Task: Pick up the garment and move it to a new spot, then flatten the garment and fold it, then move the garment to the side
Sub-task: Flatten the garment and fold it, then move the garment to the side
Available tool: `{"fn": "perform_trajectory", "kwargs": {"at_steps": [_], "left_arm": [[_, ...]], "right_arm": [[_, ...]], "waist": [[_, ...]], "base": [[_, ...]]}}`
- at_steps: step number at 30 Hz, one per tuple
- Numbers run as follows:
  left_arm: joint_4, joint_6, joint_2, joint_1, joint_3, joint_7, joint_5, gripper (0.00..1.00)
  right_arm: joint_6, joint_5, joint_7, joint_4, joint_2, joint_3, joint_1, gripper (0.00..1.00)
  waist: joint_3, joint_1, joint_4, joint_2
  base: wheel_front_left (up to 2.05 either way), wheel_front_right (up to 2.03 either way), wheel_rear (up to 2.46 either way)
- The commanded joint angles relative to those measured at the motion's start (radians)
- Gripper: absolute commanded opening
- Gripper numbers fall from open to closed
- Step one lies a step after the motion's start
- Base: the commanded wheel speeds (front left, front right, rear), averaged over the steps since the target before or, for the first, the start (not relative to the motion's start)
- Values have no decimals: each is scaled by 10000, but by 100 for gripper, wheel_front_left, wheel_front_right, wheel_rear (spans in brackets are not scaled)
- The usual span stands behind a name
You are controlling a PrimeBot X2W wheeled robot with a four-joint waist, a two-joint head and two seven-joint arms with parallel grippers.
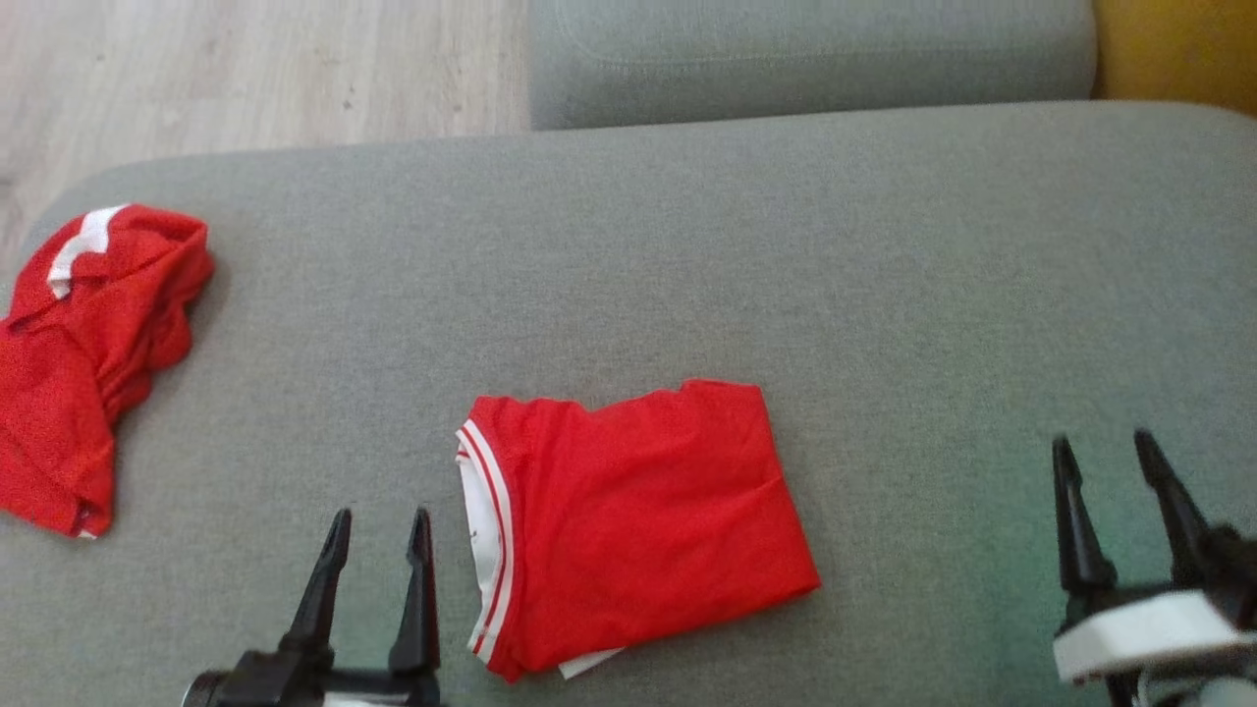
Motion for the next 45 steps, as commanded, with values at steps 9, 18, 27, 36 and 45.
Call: {"fn": "perform_trajectory", "kwargs": {"at_steps": [9,18,27,36,45], "left_arm": [[-129,-59,-45,296,697,-97,195,100],[-265,-19,-45,242,640,-97,99,100],[-187,11,-45,96,468,-97,51,100],[-175,1,-45,-82,330,-97,22,100],[-299,134,-45,-134,263,-97,-42,100]], "right_arm": [[75,-598,-942,1058,413,-343,118,100],[75,1126,260,314,564,615,-768,100],[75,3773,4473,-46,568,2089,-1981,100],[75,4533,6099,1670,1046,2470,-2474,100],[75,5478,6493,2612,1252,2975,-3397,0]], "waist": [[-363,1,187,-1],[-161,1,366,-1],[31,1,749,-1],[227,1,1185,-1],[507,1,1033,-1]], "base": [[0,0,0],[0,0,0],[0,0,0],[0,0,0],[0,0,0]]}}
